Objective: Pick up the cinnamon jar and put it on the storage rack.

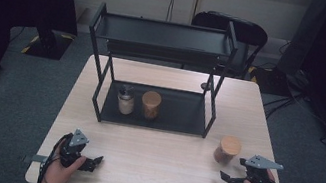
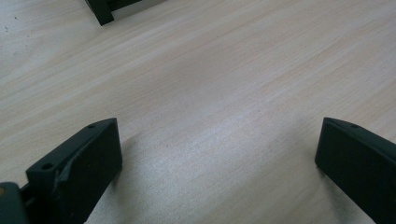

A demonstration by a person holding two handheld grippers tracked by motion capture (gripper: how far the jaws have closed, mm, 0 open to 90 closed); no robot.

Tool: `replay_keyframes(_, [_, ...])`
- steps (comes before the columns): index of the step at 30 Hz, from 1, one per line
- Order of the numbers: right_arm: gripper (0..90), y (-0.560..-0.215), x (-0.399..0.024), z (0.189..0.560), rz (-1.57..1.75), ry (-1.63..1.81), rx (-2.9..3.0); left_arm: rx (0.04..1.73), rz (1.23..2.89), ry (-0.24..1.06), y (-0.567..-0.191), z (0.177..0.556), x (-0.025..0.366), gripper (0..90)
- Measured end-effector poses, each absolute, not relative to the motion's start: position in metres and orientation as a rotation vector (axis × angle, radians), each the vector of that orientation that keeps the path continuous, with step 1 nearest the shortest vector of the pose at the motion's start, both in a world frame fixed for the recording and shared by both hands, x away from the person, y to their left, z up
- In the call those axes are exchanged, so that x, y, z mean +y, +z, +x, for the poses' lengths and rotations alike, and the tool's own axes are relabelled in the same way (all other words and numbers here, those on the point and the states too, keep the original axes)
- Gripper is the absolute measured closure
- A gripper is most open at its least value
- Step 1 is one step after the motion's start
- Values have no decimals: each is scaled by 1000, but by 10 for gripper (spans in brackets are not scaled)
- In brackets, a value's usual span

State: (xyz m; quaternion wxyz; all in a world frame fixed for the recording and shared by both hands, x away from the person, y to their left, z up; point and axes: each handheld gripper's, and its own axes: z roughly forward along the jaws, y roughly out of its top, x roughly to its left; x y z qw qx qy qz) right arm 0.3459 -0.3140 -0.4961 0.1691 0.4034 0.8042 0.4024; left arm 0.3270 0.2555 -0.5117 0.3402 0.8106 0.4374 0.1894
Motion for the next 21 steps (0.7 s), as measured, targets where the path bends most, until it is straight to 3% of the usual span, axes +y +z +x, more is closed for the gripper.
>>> replay_keyframes(21, [21,-498,-317,360,1212,1111,2199,1138,2110,493,-512,327,256,1])
